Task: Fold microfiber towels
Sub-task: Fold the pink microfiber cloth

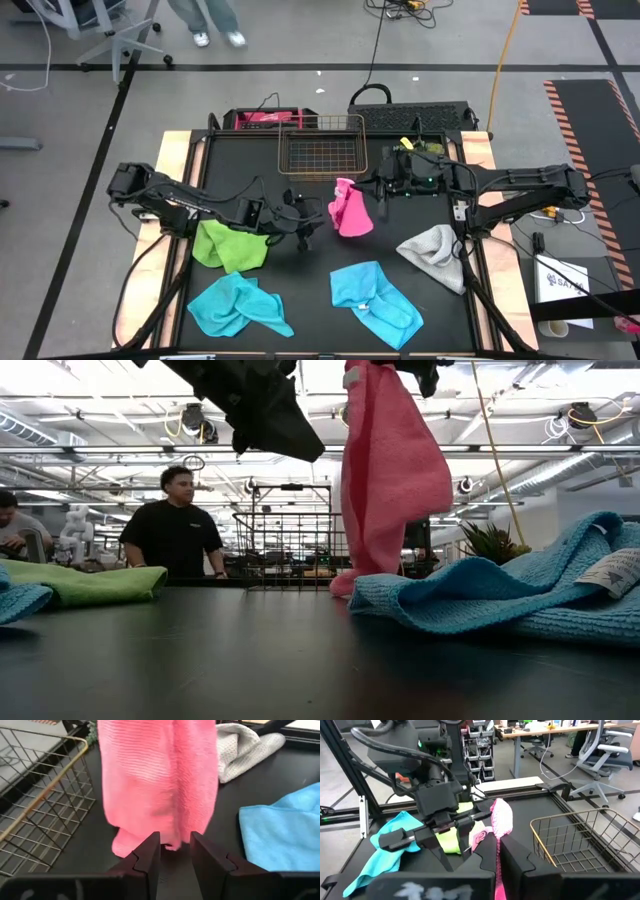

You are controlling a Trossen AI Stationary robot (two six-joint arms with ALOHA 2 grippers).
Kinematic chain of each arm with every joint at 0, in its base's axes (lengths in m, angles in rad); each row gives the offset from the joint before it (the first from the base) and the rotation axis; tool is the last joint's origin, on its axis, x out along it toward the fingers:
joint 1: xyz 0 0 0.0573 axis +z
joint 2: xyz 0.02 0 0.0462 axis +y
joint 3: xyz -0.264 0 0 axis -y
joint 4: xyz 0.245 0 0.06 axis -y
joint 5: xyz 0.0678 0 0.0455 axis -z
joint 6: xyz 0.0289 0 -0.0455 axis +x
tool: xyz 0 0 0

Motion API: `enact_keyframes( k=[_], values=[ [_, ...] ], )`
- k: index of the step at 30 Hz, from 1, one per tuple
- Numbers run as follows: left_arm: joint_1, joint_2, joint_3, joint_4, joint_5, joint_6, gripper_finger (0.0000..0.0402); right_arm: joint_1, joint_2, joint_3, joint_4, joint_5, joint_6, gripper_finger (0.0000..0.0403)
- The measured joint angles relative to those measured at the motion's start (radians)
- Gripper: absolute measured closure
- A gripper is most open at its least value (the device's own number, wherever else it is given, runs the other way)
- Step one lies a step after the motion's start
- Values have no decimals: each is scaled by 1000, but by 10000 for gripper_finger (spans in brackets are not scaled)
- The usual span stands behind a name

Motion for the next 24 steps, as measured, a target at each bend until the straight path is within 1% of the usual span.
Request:
enact_keyframes(
  k=[2,4,8,10,13,16,19,21,24],
  values=[
    [7,0,0,0,14,-19,293,0,0,0,-9,0,0,403],
    [18,19,0,19,42,-69,293,0,0,0,-10,0,0,403],
    [32,46,0,46,123,-113,293,0,0,0,-10,0,0,403],
    [29,70,2,49,124,-121,293,0,0,0,-10,-1,-1,403],
    [14,120,-1,84,78,-130,293,0,0,0,-16,-1,-1,403],
    [1,137,0,110,48,-125,293,2,0,0,-17,-1,-1,403],
    [0,145,-2,104,48,-122,293,2,0,0,-19,-6,-1,403],
    [1,144,-1,141,50,-117,293,2,0,0,-23,-27,0,403],
    [4,143,1,167,46,-90,293,2,0,0,-30,-28,0,403]
  ],
)
